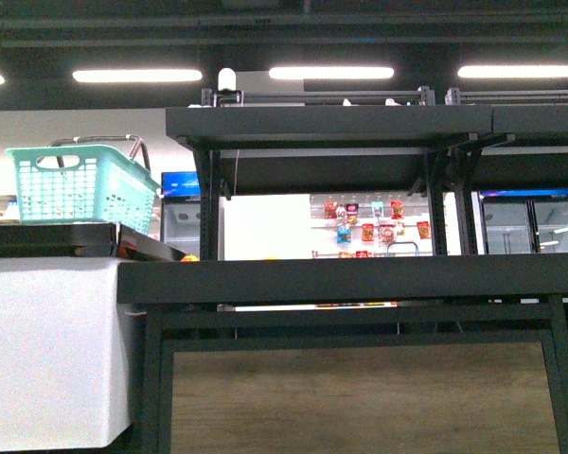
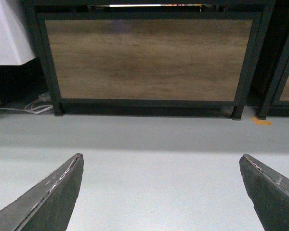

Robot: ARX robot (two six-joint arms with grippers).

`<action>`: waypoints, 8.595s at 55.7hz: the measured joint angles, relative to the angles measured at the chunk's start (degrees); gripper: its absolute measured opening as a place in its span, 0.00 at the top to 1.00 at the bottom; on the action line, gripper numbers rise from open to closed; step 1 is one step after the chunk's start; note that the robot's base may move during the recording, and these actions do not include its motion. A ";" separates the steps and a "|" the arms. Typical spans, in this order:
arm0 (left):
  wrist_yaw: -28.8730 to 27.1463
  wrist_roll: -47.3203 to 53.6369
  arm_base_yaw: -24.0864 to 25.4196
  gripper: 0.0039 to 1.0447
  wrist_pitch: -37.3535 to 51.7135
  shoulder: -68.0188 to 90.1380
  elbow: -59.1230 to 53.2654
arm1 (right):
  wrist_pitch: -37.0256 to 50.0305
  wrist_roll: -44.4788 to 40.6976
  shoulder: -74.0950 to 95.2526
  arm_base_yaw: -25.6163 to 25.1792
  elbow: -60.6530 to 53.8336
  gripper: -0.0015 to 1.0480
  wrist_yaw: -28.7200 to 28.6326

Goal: Pick lemon from shelf

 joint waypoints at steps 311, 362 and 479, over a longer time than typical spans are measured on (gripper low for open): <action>0.00 0.02 0.07 0.07 0.00 -0.04 0.00 | -0.02 0.00 0.02 0.00 0.00 0.07 0.00; 3.41 -20.81 0.61 0.07 -4.66 11.63 5.49 | 0.00 0.00 0.02 0.00 0.00 0.07 -0.02; 20.94 -71.89 29.53 0.27 9.86 110.66 86.18 | 0.00 0.00 0.02 0.00 0.00 0.07 0.00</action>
